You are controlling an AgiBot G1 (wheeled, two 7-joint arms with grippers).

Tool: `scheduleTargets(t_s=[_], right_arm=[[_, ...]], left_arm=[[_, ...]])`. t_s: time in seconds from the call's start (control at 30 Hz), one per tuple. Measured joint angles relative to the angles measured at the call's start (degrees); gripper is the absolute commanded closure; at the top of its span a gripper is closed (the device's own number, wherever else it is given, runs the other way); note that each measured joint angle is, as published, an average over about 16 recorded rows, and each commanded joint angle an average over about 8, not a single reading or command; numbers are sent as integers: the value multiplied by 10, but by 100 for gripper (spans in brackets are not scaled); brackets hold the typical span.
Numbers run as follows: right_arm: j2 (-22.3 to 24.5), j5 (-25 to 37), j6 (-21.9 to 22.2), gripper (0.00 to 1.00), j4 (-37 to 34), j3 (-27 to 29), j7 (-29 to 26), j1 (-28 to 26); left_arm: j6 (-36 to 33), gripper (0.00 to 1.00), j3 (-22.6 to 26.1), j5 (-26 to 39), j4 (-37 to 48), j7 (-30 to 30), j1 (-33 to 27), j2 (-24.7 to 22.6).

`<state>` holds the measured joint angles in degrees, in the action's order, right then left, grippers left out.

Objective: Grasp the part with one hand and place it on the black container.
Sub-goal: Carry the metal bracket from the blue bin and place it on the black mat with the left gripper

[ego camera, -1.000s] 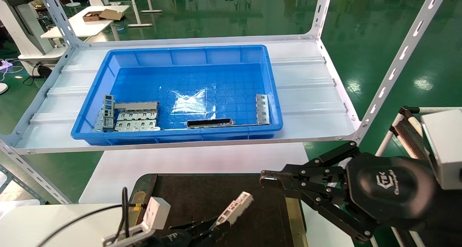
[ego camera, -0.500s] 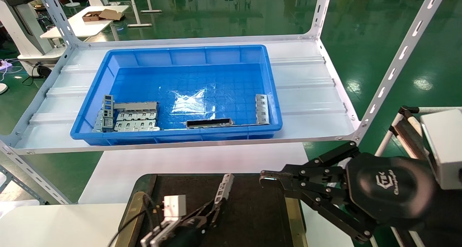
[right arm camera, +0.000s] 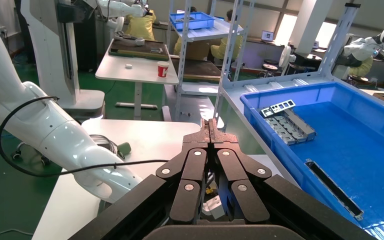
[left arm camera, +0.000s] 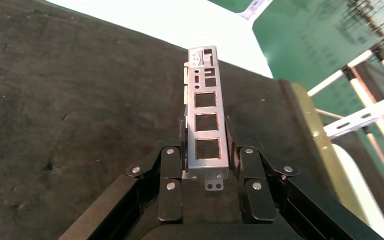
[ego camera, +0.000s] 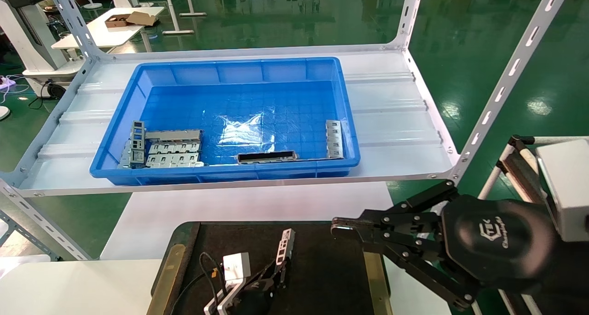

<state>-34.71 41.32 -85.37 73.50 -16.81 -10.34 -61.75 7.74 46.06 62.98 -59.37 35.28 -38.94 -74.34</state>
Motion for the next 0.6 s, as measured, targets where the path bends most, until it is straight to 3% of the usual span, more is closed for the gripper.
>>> scheduleTargets(t_s=[0.3, 0.37, 0.4, 0.6], right_arm=[[0, 0, 0, 100, 0, 0, 0, 0], [0, 0, 0, 96, 0, 0, 0, 0], [0, 0, 0, 88, 0, 0, 0, 0], [0, 0, 0, 13, 0, -1, 0, 0]], left_arm=[[44, 100, 47, -51, 29, -28, -20, -11], [52, 89, 56, -64, 30, -35, -24, -11], [55, 77, 60, -70, 30, -38, -25, -11], [77, 6, 83, -109, 21, -55, -32, -8]])
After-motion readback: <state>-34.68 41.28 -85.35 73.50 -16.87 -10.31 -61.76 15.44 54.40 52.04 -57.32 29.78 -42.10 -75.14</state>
